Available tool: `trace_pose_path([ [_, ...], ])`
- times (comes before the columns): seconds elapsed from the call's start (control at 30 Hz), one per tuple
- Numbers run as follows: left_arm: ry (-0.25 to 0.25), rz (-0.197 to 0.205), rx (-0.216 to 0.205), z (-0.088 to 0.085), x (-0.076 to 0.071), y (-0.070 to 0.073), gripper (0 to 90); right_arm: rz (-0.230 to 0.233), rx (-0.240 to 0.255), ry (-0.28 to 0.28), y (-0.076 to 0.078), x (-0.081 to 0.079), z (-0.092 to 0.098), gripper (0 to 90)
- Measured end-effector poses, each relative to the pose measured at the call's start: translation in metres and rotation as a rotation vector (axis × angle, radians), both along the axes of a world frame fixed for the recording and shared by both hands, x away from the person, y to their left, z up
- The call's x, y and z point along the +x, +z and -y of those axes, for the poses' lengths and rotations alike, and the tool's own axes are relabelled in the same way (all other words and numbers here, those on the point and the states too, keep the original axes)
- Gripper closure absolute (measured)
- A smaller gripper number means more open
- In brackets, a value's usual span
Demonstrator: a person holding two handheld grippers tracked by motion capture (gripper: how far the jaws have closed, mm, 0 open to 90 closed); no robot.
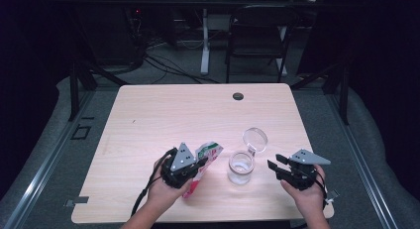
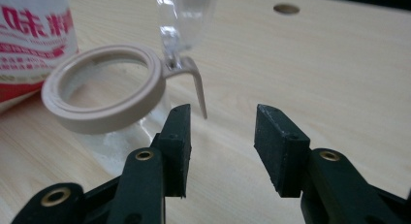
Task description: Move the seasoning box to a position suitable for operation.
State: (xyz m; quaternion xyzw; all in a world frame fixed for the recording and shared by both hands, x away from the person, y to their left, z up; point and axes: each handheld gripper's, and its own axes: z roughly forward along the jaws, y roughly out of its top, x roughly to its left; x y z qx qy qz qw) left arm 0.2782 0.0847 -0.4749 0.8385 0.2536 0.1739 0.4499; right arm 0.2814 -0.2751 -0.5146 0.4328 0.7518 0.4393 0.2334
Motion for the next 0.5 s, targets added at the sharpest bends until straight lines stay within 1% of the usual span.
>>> trace_pose_path([
  [0.03,-0.005,-0.007,-0.005,0.000,-0.003,-0.004,90.0,0.007,-0.008,0.015,0.004,-0.002,-0.001,57.2],
  [0.07,-0.006,-0.010,-0.001,0.001,-0.005,-0.006,90.0,0.010,-0.016,0.038,0.010,-0.003,-0.002,57.2],
  [0.13,-0.008,-0.009,-0.001,0.000,-0.009,-0.010,90.0,0.029,-0.035,0.049,0.019,-0.008,-0.005,57.1],
  [0.2,-0.006,-0.015,-0.015,-0.001,-0.011,-0.013,90.0,0.053,-0.031,0.061,0.027,-0.011,-0.006,55.9],
  [0.27,0.002,-0.024,-0.040,-0.004,-0.012,-0.016,90.0,0.080,-0.015,0.079,0.035,-0.013,-0.008,54.2],
  [0.33,0.006,-0.032,-0.057,-0.007,-0.012,-0.018,89.9,0.089,0.002,0.105,0.042,-0.016,-0.012,53.1],
  [0.37,0.011,-0.036,-0.070,-0.008,-0.013,-0.019,89.9,0.093,-0.002,0.119,0.045,-0.017,-0.014,53.1],
  [0.4,0.012,-0.040,-0.082,-0.009,-0.013,-0.020,89.8,0.096,-0.006,0.140,0.049,-0.018,-0.017,53.2],
  [0.47,0.015,-0.042,-0.090,-0.011,-0.014,-0.020,89.7,0.087,0.010,0.204,0.055,-0.019,-0.026,53.0],
  [0.5,0.016,-0.040,-0.096,-0.011,-0.014,-0.021,89.6,0.088,0.011,0.228,0.057,-0.020,-0.030,52.9],
])
